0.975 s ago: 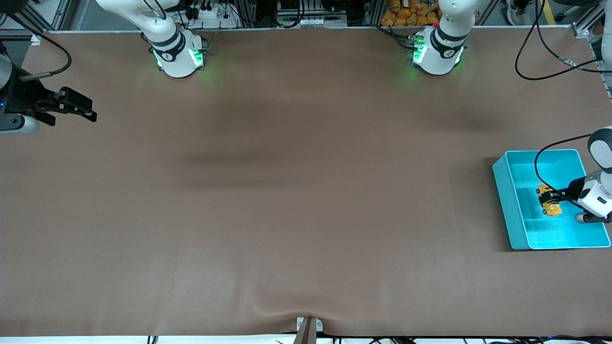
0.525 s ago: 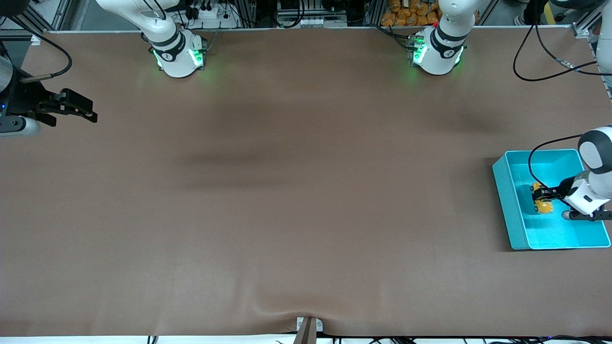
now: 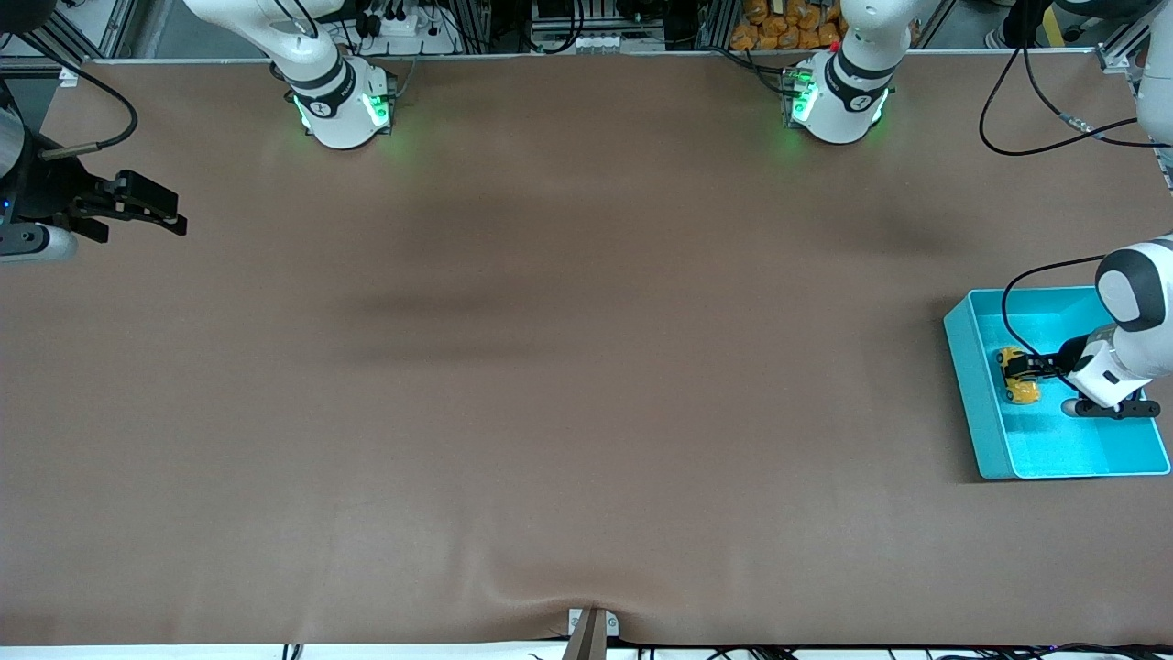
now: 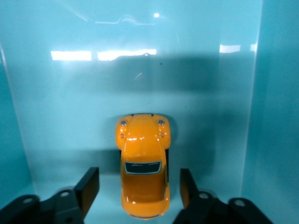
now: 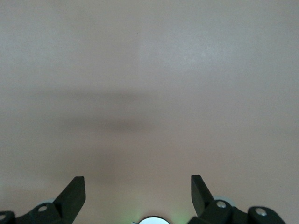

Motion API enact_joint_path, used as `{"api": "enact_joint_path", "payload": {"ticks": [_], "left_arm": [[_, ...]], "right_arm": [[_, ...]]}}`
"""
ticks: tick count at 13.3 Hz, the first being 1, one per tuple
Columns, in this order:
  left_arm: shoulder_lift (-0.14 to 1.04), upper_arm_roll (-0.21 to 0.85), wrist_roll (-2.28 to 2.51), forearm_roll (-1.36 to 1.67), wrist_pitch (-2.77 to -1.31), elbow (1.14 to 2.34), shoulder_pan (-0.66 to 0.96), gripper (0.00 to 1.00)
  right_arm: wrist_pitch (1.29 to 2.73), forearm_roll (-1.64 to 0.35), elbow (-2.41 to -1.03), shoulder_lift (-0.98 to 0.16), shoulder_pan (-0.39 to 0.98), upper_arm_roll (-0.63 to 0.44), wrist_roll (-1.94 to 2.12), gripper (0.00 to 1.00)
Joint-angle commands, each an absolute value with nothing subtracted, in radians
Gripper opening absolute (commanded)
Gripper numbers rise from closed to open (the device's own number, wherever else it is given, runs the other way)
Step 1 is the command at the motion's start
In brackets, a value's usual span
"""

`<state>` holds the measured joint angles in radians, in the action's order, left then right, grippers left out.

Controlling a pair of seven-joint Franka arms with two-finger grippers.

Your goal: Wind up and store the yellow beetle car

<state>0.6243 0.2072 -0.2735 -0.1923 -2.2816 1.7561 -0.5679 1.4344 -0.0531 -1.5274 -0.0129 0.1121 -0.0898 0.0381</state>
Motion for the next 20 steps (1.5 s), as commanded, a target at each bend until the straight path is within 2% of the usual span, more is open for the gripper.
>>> {"api": "enact_joint_path", "payload": {"ticks": [1, 5, 14, 16, 18, 20], "left_arm": [[0.537, 0.215, -0.285, -0.213, -2.263, 1.767, -0.572, 1.0], [0.442, 0.229, -0.285, -0.212, -2.177, 1.761, -0.568, 1.0], [0.186, 0.458, -0.072, -0.19, -1.869, 1.756, -0.571, 1.0], [0.118, 0.483, -0.04, -0.117, -1.809, 1.758, -0.571, 1.0], [0.052, 0.43, -0.017, -0.074, -1.751, 1.759, -0.475, 1.0], [-0.006, 0.262, 0.024, -0.045, -1.709, 1.758, -0.28, 1.0]], "right_arm": [[1.422, -0.067, -1.513, -0.021, 0.107, -0.087, 0.025, 1.0], [1.422, -0.075, -1.513, -0.021, 0.106, -0.087, 0.023, 1.0], [1.424, -0.078, -1.509, -0.021, 0.106, -0.087, 0.023, 1.0], [1.424, -0.078, -1.509, -0.021, 0.106, -0.087, 0.025, 1.0], [1.424, -0.078, -1.509, -0.021, 0.106, -0.087, 0.025, 1.0], [1.424, -0.078, -1.509, -0.021, 0.104, -0.087, 0.025, 1.0]]}}
